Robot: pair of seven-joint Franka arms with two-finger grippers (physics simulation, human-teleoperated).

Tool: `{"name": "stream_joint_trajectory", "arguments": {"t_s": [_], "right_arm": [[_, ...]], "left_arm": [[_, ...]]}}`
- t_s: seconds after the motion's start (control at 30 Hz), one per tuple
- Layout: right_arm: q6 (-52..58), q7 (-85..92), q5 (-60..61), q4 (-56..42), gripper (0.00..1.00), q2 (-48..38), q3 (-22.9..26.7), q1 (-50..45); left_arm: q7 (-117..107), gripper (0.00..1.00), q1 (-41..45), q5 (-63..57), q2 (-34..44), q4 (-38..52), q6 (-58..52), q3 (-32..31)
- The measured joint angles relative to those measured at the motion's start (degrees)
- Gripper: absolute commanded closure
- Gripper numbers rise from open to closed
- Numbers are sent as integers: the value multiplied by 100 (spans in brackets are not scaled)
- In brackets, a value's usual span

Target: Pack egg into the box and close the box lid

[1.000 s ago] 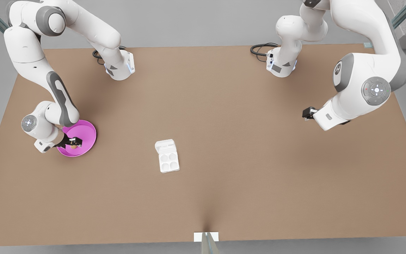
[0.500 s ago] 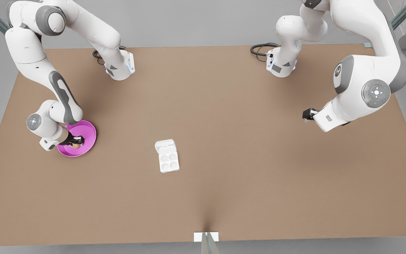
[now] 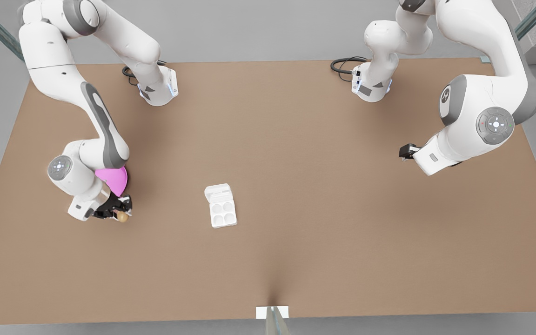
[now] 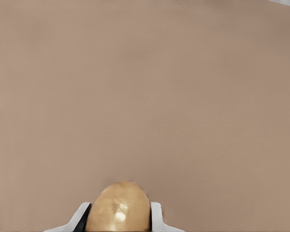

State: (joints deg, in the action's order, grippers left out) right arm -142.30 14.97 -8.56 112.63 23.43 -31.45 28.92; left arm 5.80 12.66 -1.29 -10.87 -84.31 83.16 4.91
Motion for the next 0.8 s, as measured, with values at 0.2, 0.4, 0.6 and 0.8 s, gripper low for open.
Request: {"name": "stream_joint_trajectory", "arguments": {"t_s": [0.2, 0.4, 0.6, 0.8], "right_arm": [[558, -698, 0, -1575, 61, 1079, 71, -1854], [779, -1711, 0, -2087, 61, 1422, 534, -3220], [796, -2648, 1, -1549, 61, 1402, 552, -3343], [631, -3402, -36, -1323, 0, 1396, 547, -3382]], "left_arm": [[0, 0, 0, 0, 0, 0, -5, 0], [0, 0, -3, 0, -14, 0, -1, 0], [0, 0, -4, 0, -25, 0, 6, 0], [0, 0, 0, 0, -50, 0, 9, 0]]}}
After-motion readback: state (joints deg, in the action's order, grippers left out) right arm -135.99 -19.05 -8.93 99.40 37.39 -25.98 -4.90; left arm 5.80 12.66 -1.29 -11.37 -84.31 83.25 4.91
